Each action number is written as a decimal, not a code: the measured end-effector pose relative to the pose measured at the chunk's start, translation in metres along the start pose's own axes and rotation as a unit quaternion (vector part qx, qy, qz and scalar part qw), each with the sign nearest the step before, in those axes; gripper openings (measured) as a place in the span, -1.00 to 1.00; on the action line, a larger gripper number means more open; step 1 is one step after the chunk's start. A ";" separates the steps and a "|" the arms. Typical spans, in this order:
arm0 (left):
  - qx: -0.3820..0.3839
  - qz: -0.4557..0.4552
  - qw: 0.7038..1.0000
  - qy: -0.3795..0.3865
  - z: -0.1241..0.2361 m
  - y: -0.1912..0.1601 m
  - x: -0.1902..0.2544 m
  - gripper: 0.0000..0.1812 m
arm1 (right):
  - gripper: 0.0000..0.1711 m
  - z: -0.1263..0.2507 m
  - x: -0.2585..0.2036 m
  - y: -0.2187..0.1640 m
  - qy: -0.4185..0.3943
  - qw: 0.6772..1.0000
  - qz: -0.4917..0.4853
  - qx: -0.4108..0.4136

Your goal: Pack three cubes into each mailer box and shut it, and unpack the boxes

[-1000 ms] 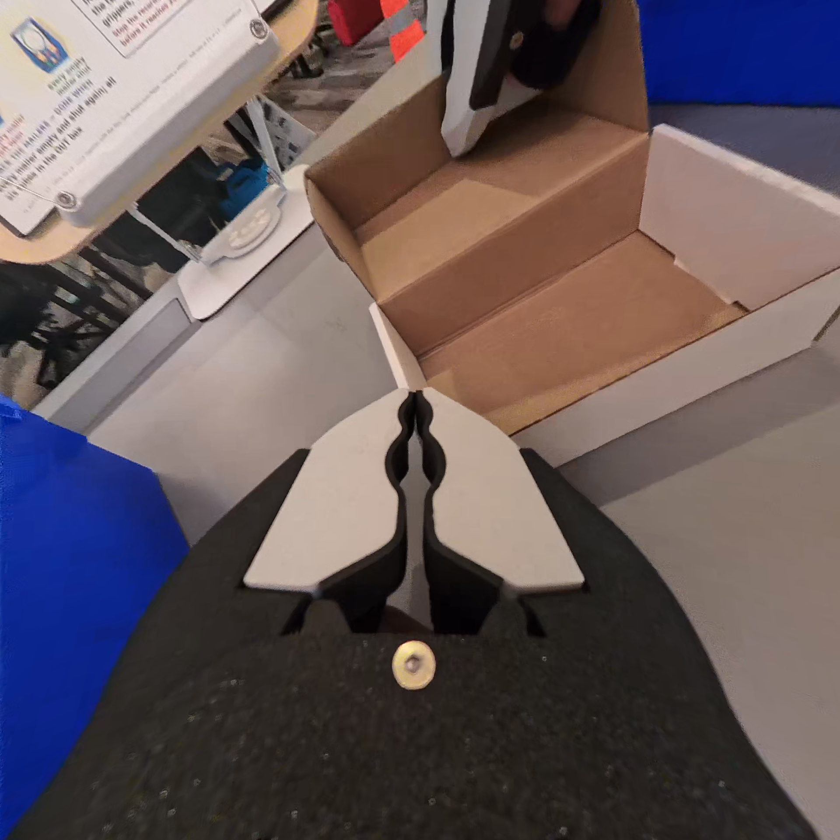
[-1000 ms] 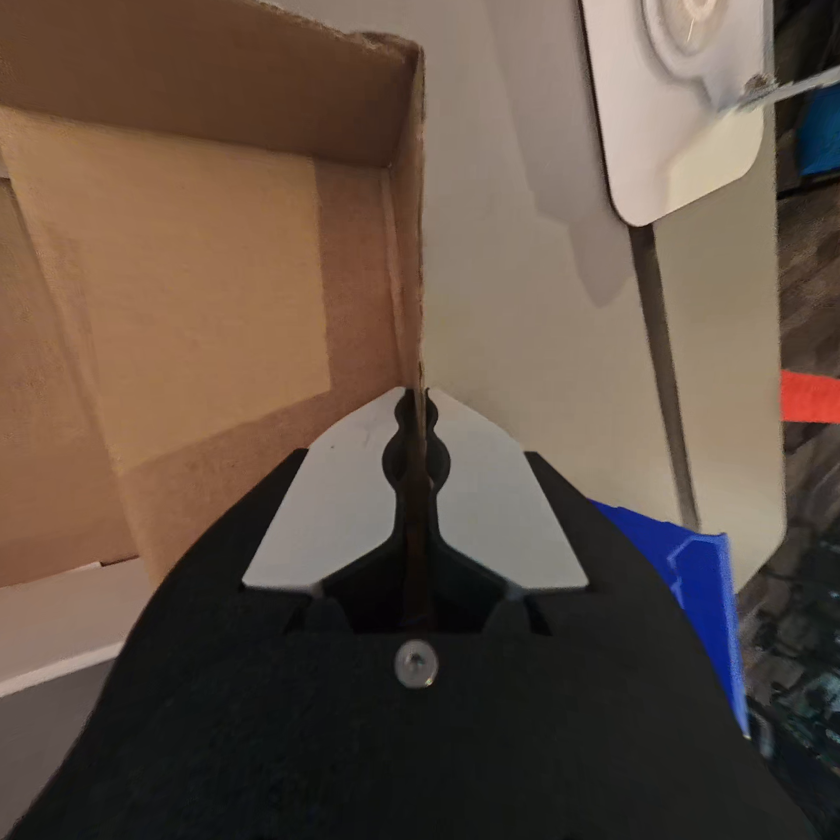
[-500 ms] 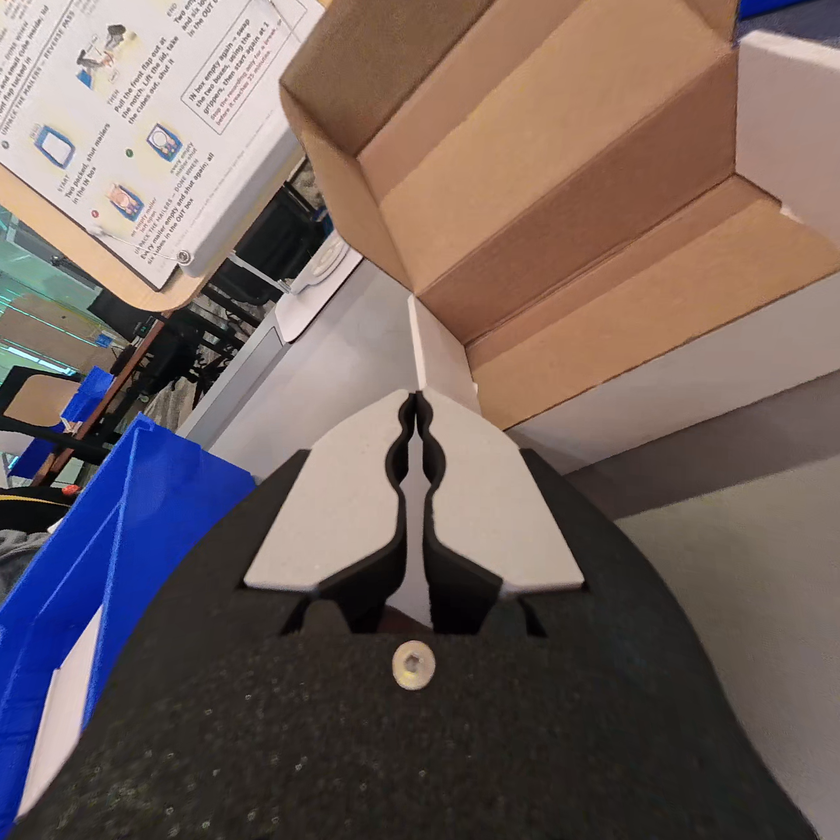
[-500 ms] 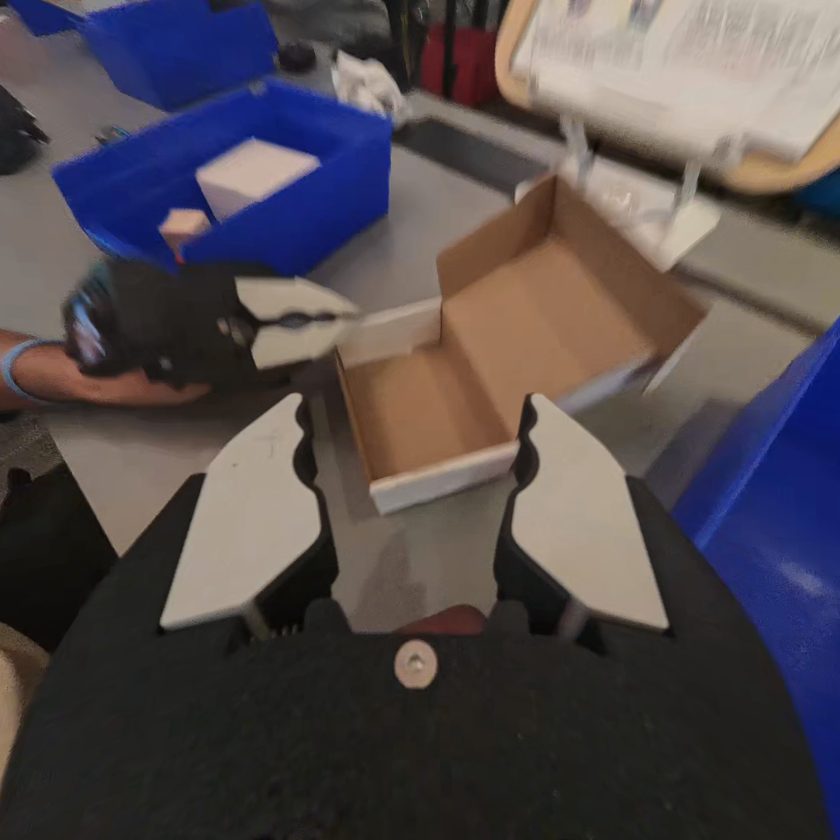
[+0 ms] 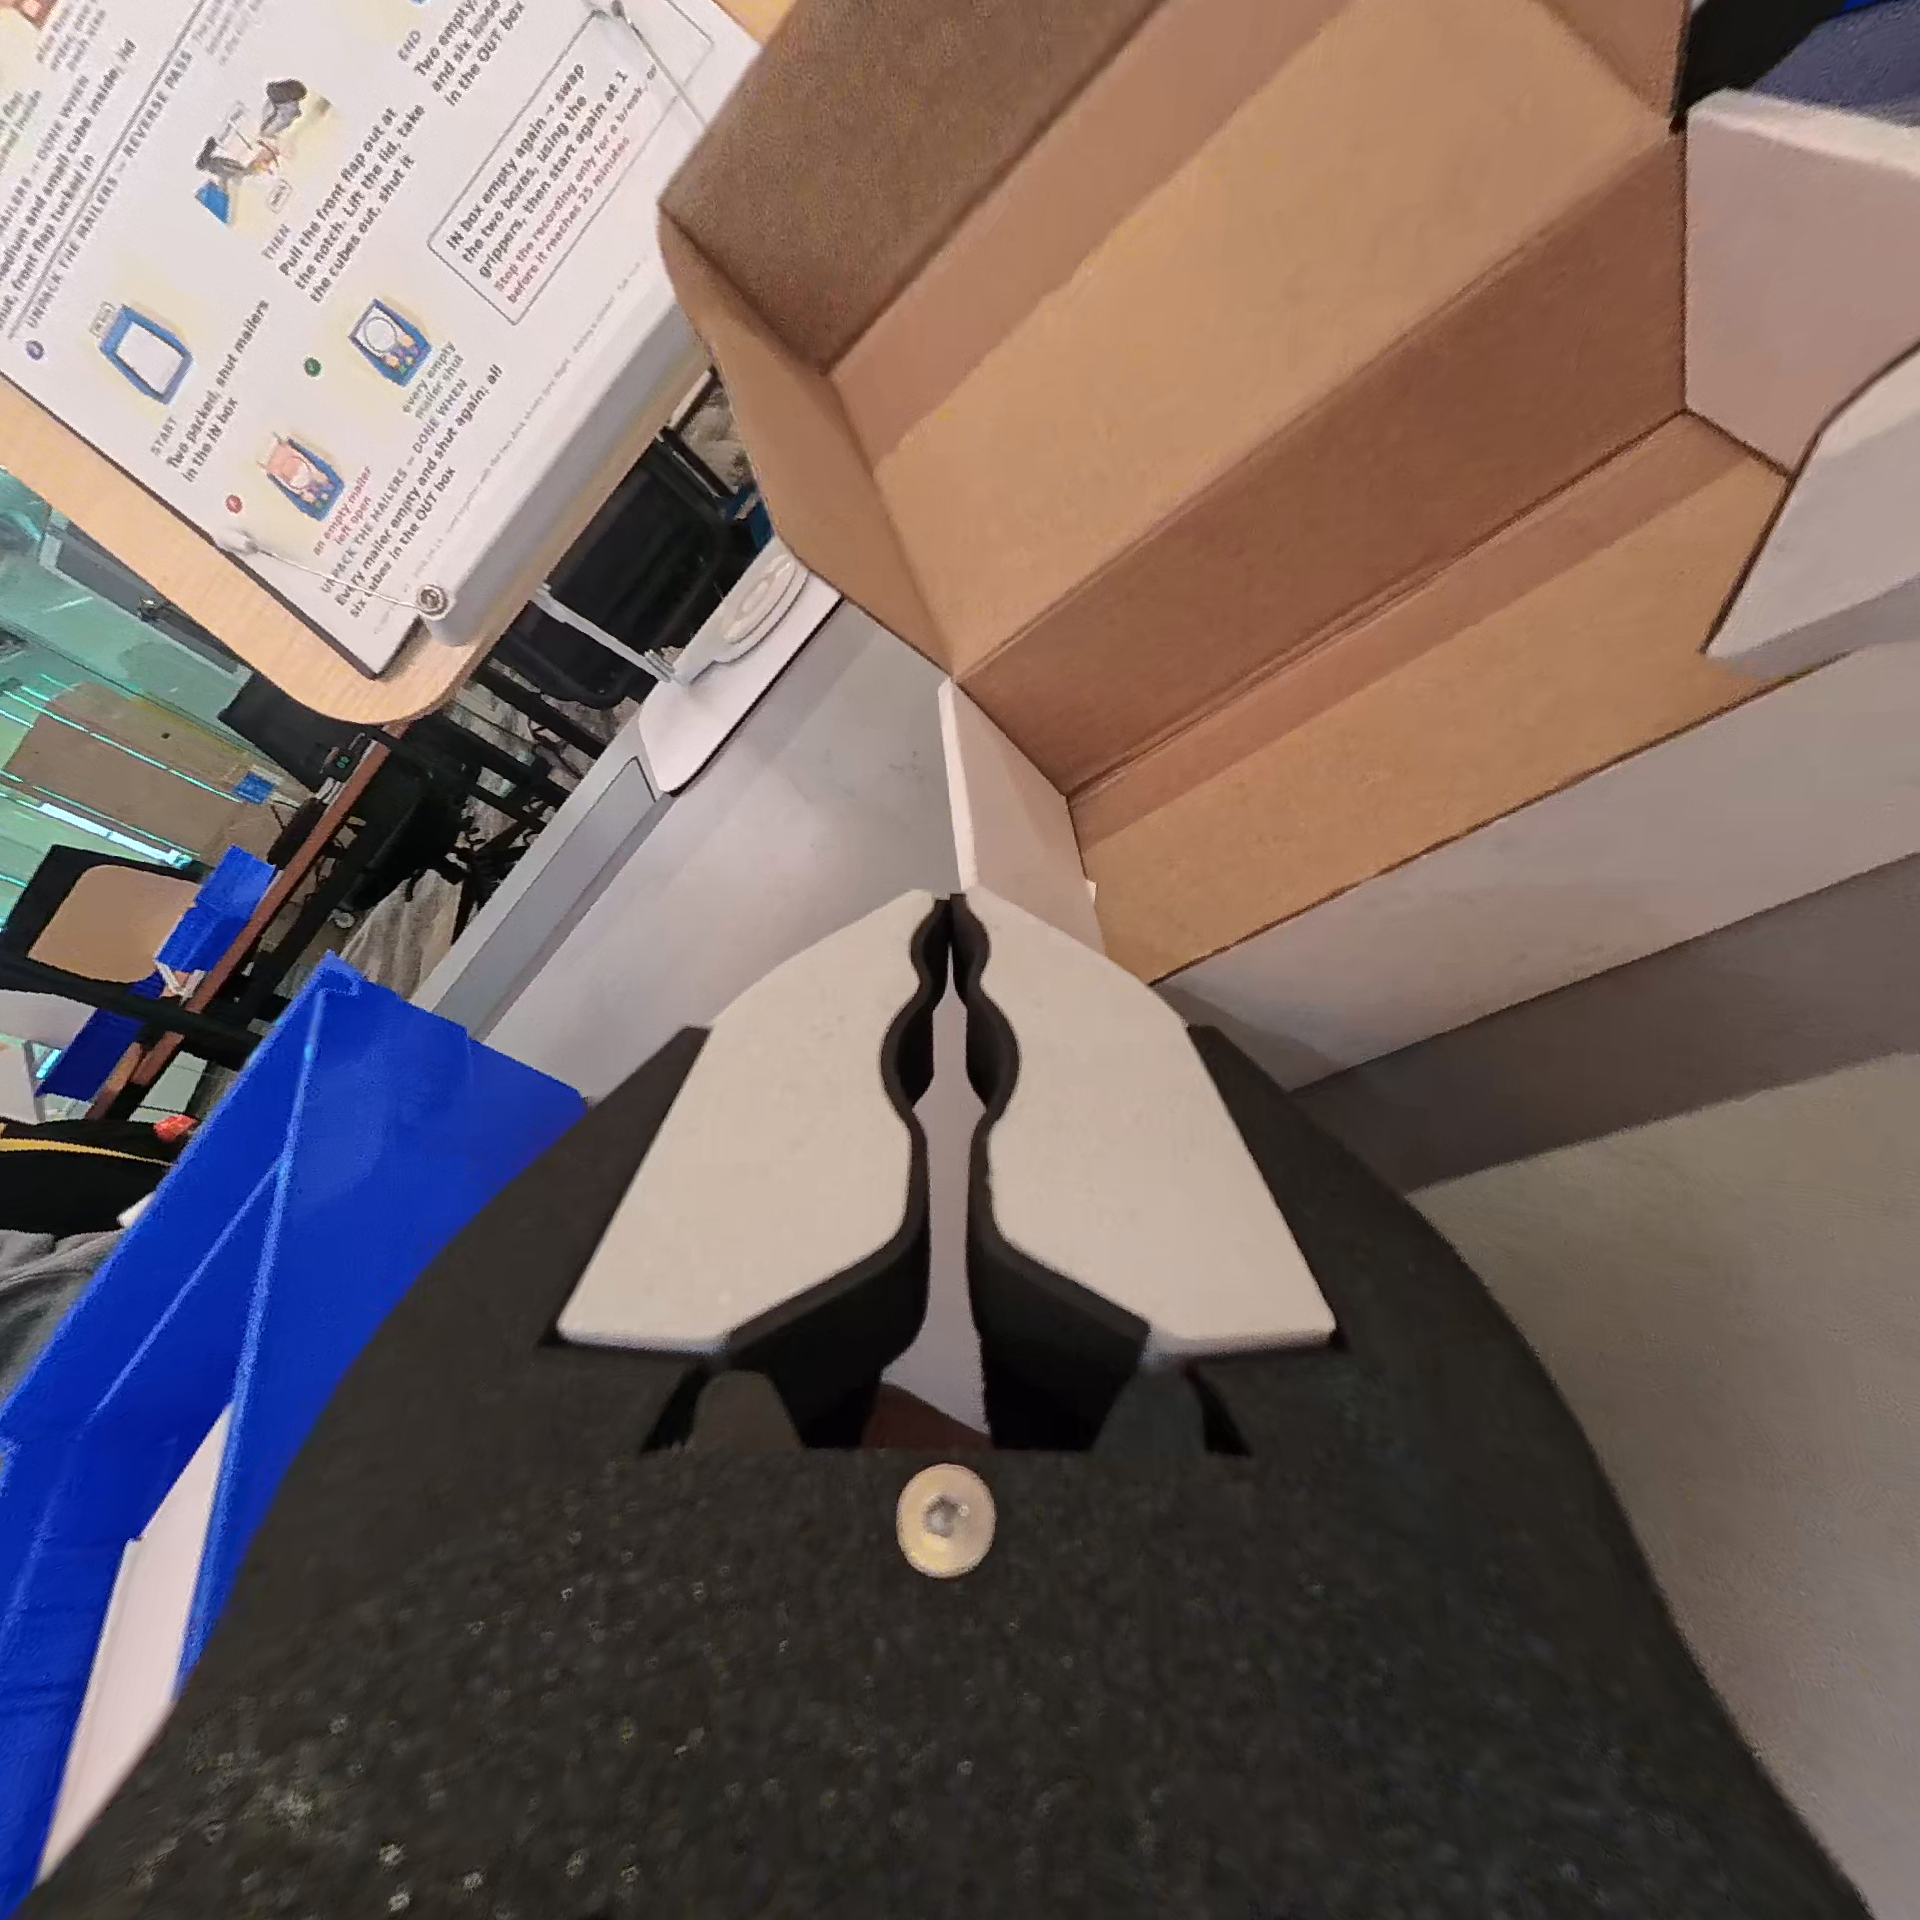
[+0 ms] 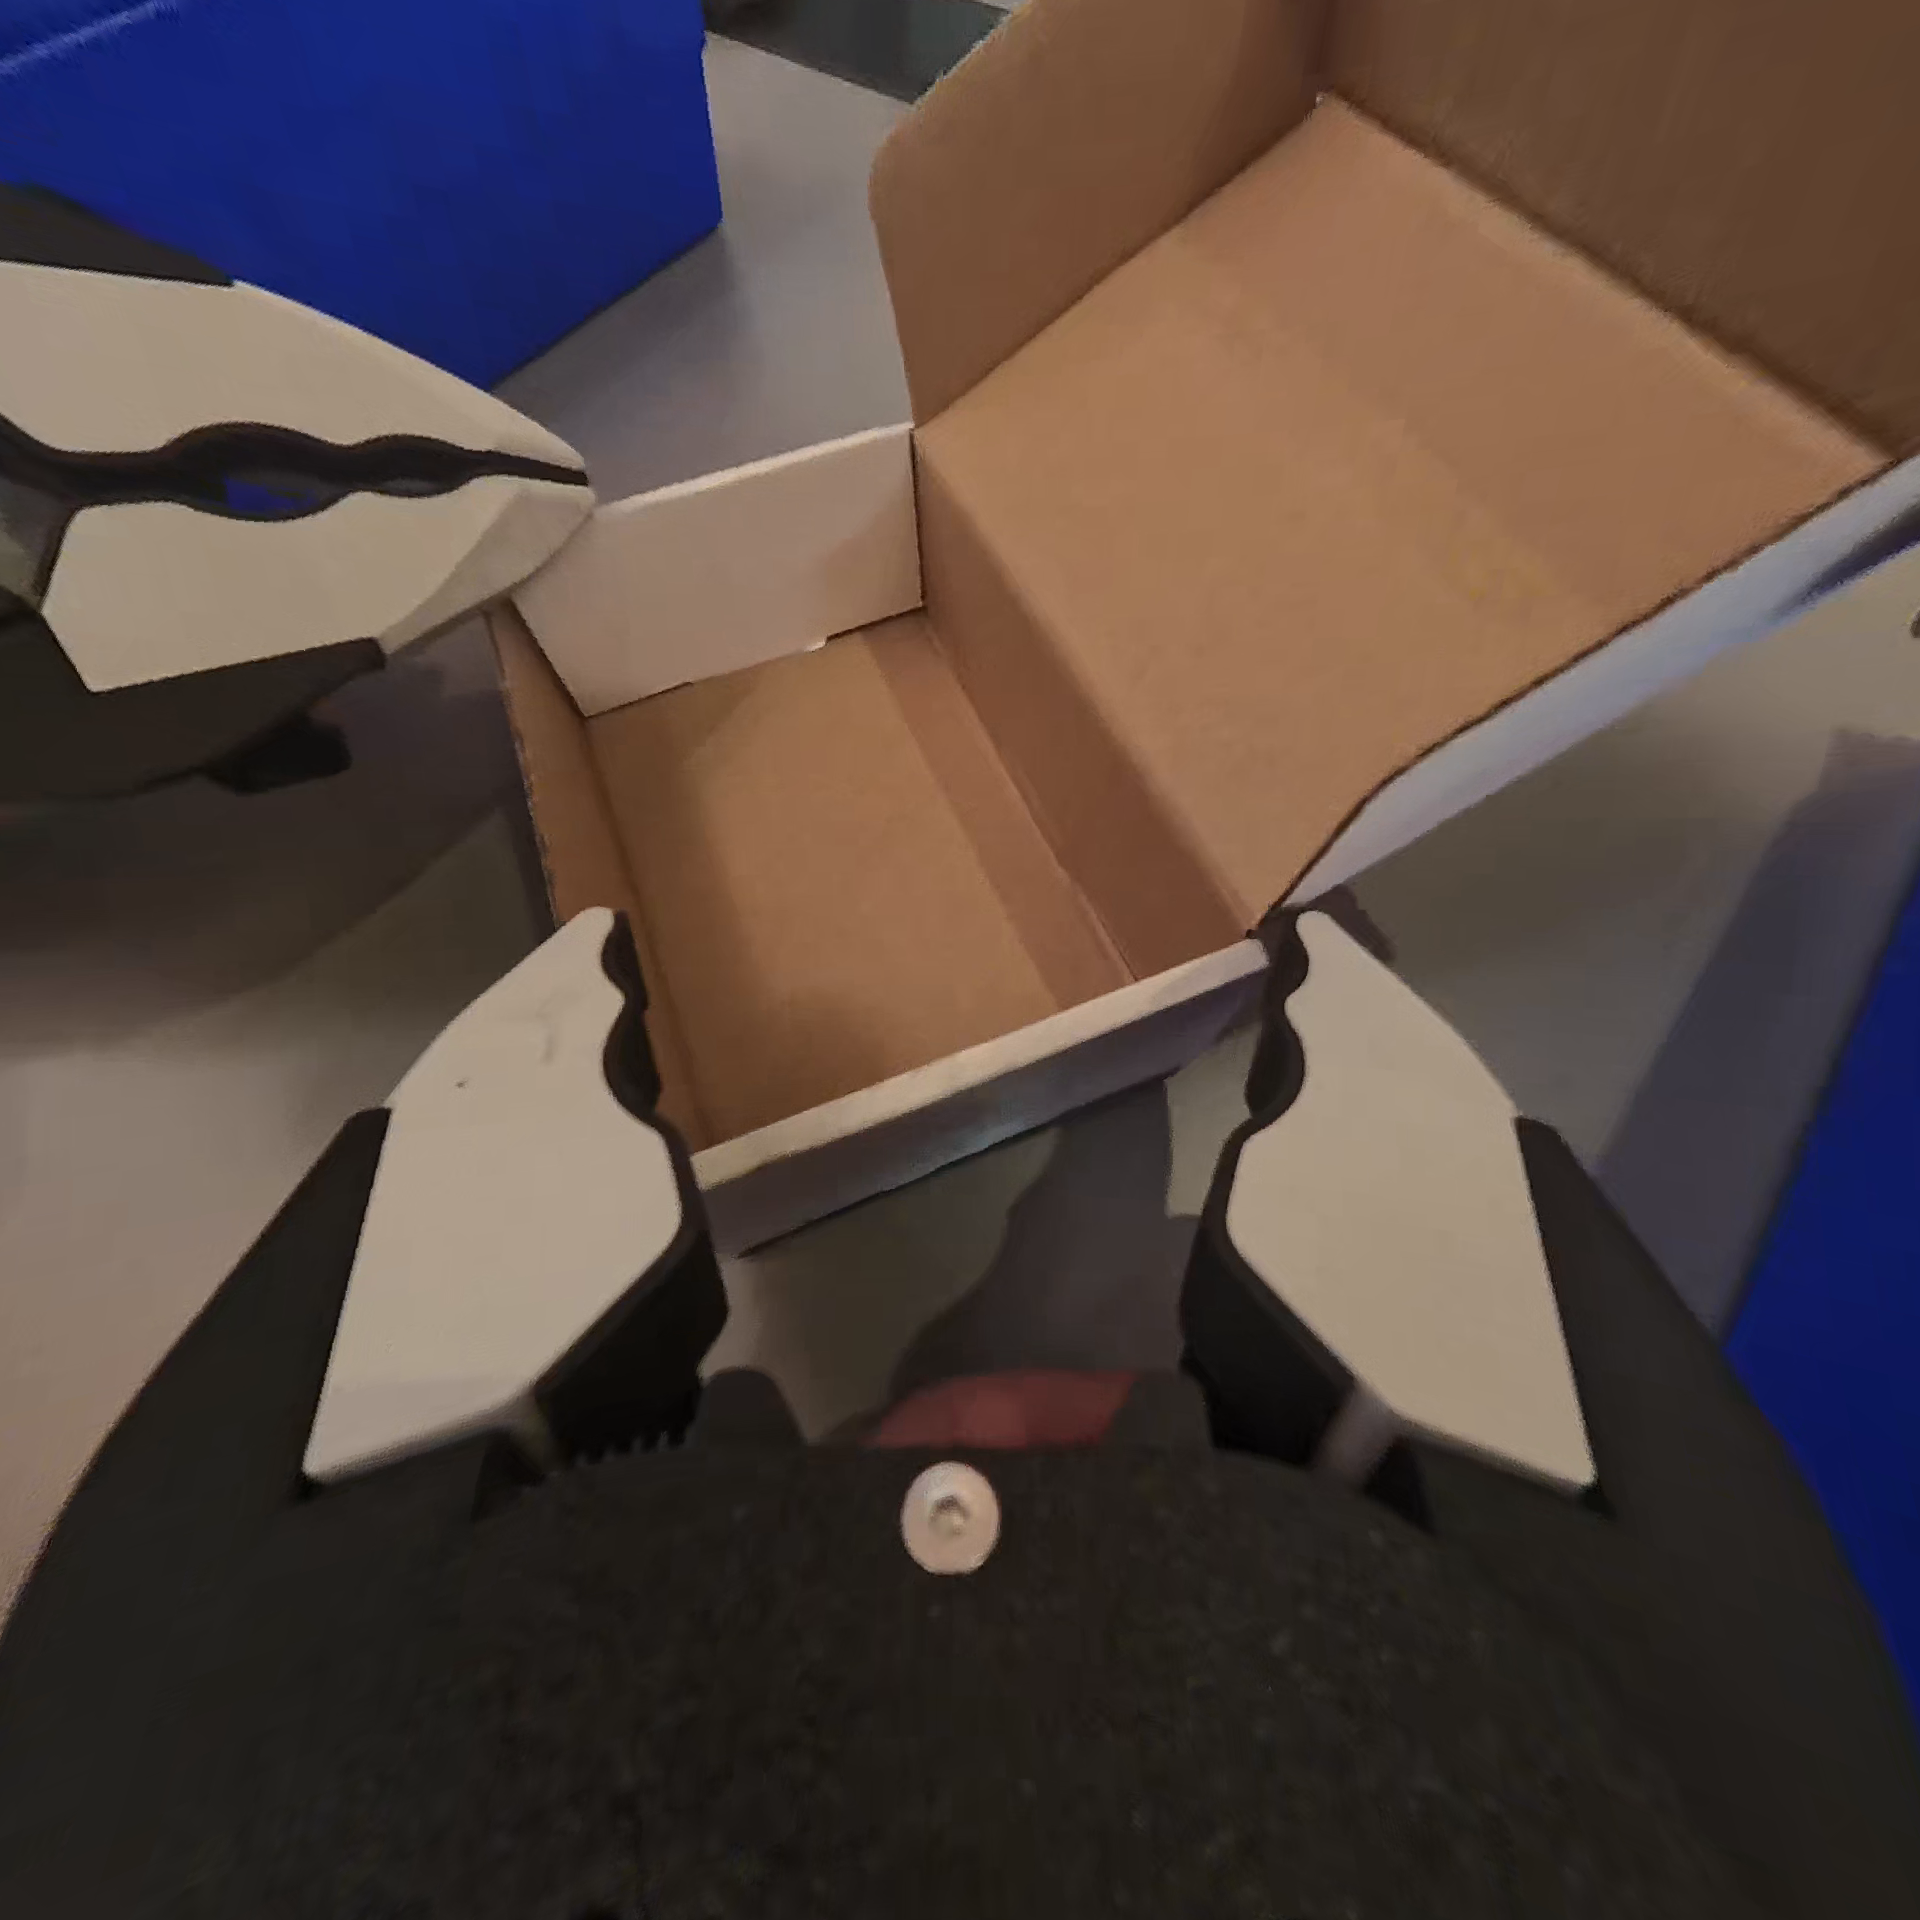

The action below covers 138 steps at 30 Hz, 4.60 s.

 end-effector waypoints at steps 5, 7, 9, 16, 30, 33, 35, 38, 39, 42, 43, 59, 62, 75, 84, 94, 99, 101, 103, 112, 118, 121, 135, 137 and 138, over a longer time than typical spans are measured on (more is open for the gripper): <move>0.000 0.015 1.000 -0.009 -0.001 -0.001 0.000 -1.00 | 0.25 0.003 0.001 -0.002 0.015 1.000 0.017 0.010; -0.002 0.014 1.000 -0.007 -0.001 -0.001 -0.001 -1.00 | 0.28 0.009 -0.002 0.002 0.035 0.998 0.032 0.028; -0.002 0.017 1.000 -0.008 -0.002 -0.001 -0.001 -1.00 | 0.37 0.014 -0.008 0.001 0.064 0.997 0.036 0.034; 0.001 0.023 1.000 -0.007 -0.005 0.000 -0.001 -1.00 | 0.40 0.005 -0.006 -0.010 0.031 0.997 0.075 -0.015; -0.186 0.372 0.701 -0.579 0.176 0.035 0.084 -0.06 | 0.39 0.011 -0.005 -0.016 0.016 0.996 0.082 -0.025; -0.158 0.393 0.747 -0.511 0.178 0.016 0.059 -0.21 | 0.39 0.011 -0.004 -0.017 0.018 0.996 0.082 -0.027; -0.122 0.379 0.808 -0.435 0.173 0.001 0.030 -0.14 | 0.39 0.011 -0.004 -0.017 0.020 0.996 0.085 -0.028; -0.148 0.343 0.877 -0.302 0.164 -0.029 -0.025 -0.08 | 0.39 0.011 -0.005 -0.016 0.020 0.996 0.087 -0.029; -0.155 0.348 0.883 -0.274 0.162 -0.034 -0.043 -0.08 | 0.39 0.010 -0.005 -0.016 0.019 0.996 0.088 -0.029; -0.222 0.363 0.887 -0.180 0.140 -0.060 -0.099 -0.04 | 0.39 0.008 -0.005 -0.014 0.010 0.996 0.085 -0.026; -0.258 0.368 0.882 -0.140 0.128 -0.071 -0.115 -0.04 | 0.39 0.007 -0.006 -0.012 0.006 0.996 0.083 -0.025; -0.414 0.447 0.788 -0.088 0.008 -0.129 -0.142 -0.46 | 0.39 0.008 -0.007 -0.012 -0.005 0.997 0.078 -0.026; -0.430 0.405 0.802 -0.087 0.018 -0.131 -0.151 -0.47 | 0.39 0.009 -0.007 -0.012 -0.003 0.996 0.080 -0.027; -0.237 0.335 0.854 -0.321 0.058 0.066 -0.085 -0.47 | 0.39 0.007 -0.013 -0.011 0.026 0.995 0.090 -0.022; -0.374 0.224 0.821 -0.369 -0.013 0.074 0.048 -0.47 | 0.39 0.009 -0.015 -0.012 0.028 0.995 0.095 -0.019; -0.431 0.204 0.795 -0.375 -0.029 0.051 0.098 -0.46 | 0.39 0.008 -0.015 -0.012 0.033 0.995 0.089 -0.018; -0.409 0.219 0.799 -0.382 -0.021 0.057 0.087 -0.35 | 0.39 0.009 -0.015 -0.012 0.033 0.995 0.093 -0.017; -0.384 0.221 0.814 -0.377 -0.010 0.063 0.065 -0.35 | 0.39 0.009 -0.015 -0.012 0.032 0.995 0.094 -0.018; -0.337 0.209 0.835 -0.382 0.007 0.073 0.033 -0.32 | 0.39 0.009 -0.016 -0.012 0.032 0.995 0.094 -0.017; -0.186 0.031 0.926 -0.328 0.089 0.002 -0.116 -0.38 | 0.39 0.009 -0.015 -0.012 0.033 0.995 0.091 -0.018; -0.322 0.015 0.892 -0.316 0.082 -0.095 -0.146 -0.36 | 0.39 0.009 -0.016 -0.012 0.031 0.995 0.091 -0.020; -0.357 -0.018 0.870 -0.341 0.075 -0.124 -0.137 -0.35 | 0.39 0.009 -0.016 -0.012 0.030 0.995 0.090 -0.020; -0.405 -0.052 0.826 -0.388 0.051 -0.145 -0.132 -0.71 | 0.39 0.008 -0.016 -0.011 0.033 0.995 0.090 -0.018; -0.413 -0.056 0.825 -0.382 0.053 -0.145 -0.134 -0.71 | 0.39 0.008 -0.016 -0.012 0.034 0.995 0.091 -0.018; -0.414 -0.058 0.827 -0.376 0.055 -0.143 -0.136 -0.71 | 0.39 0.008 -0.016 -0.011 0.034 0.995 0.091 -0.018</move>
Point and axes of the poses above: each gripper's, where its closed fingertips meet, z back along the fingers, y out of its top, x = y × z across the jaws, the point moved 3 cm from there along z, back along the fingers, and after that the axes turned 5 degrees about z, right-handed, at the moved point
